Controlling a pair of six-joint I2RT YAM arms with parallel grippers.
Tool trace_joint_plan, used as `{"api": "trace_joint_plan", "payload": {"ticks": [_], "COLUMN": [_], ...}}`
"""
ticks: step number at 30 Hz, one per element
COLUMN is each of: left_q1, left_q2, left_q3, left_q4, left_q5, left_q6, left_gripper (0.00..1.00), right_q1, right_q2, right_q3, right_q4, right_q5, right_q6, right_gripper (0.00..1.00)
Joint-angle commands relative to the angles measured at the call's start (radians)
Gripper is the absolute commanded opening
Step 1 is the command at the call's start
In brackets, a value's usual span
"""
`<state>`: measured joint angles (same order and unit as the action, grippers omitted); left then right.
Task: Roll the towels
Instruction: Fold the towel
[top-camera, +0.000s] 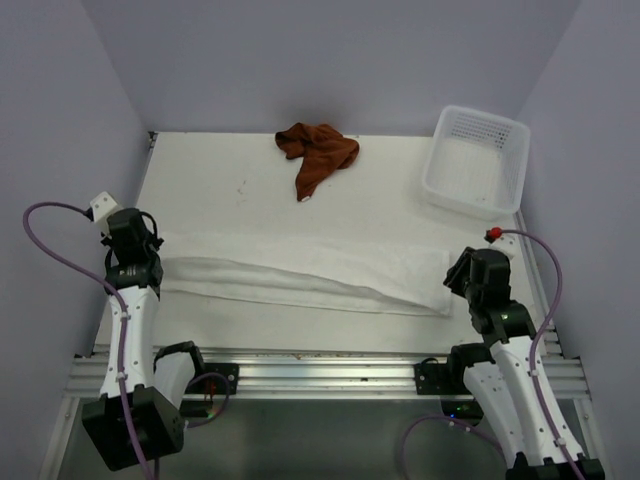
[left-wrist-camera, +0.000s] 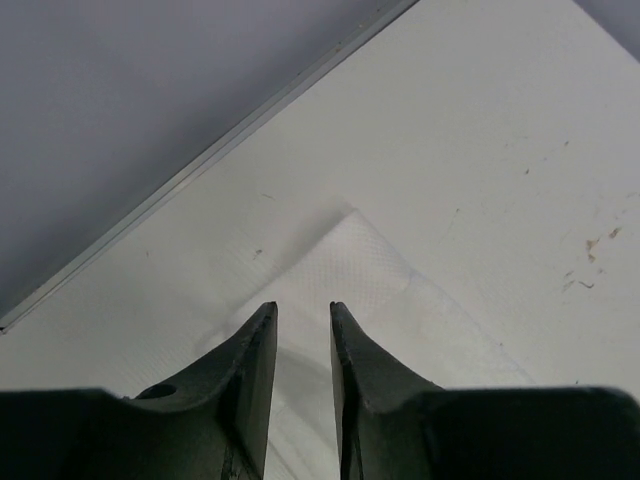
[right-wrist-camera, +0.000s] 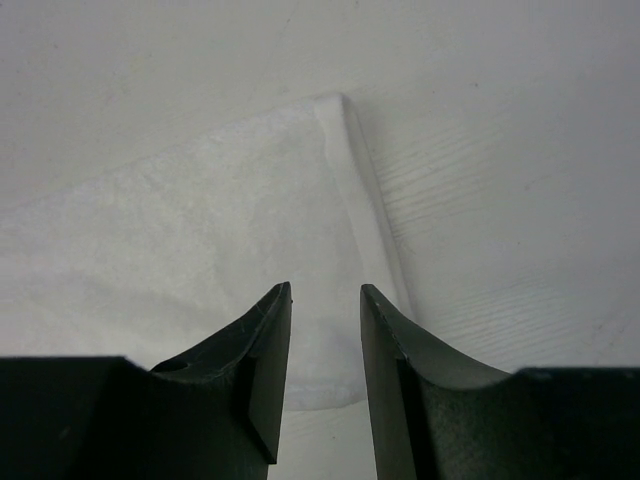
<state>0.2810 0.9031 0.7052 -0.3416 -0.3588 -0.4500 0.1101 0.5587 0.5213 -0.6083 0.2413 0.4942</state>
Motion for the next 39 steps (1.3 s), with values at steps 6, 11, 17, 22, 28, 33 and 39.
{"api": "trace_joint_plan", "payload": {"ticks": [6, 11, 17, 22, 28, 33, 39], "left_q1": [0.007, 0.009, 0.009, 0.009, 0.009, 0.007, -0.074], "left_q2": [-0.043, -0.035, -0.003, 0.059, 0.135, 0.157, 0.163], "left_q3": [-0.010, -0.012, -0.016, 0.010, 0.077, 0.070, 0.045], "left_q4": [0.049, 0.085, 0.113, 0.138, 0.148, 0.190, 0.233], "left_q5": [0.050, 0.139, 0.288, 0.440, 0.598, 0.721, 0.707], "left_q6": [0.011, 0.022, -0.006, -0.038, -0.041, -0.047, -0.015], "left_gripper": [0.48, 0.49, 0.50, 0.60, 0.71, 0.77, 0.85], "right_q1": [-0.003, -0.004, -0.003, -0.004, -0.013, -0.082, -0.234], "right_q2": [0.033, 0.093, 0.176, 0.265, 0.397, 0.420, 0.538], "right_q3": [0.025, 0.034, 0.034, 0.054, 0.120, 0.137, 0.137], "right_q4": [0.050, 0.116, 0.114, 0.062, -0.014, -0.039, 0.048], "right_q5": [-0.071, -0.209, -0.212, -0.145, -0.060, -0.028, -0.216], "right_q6": [0.007, -0.006, 0.018, 0.069, 0.093, 0.106, 0.054], "right_gripper": [0.39, 0.39, 0.41, 0.49, 0.61, 0.70, 0.72]}}
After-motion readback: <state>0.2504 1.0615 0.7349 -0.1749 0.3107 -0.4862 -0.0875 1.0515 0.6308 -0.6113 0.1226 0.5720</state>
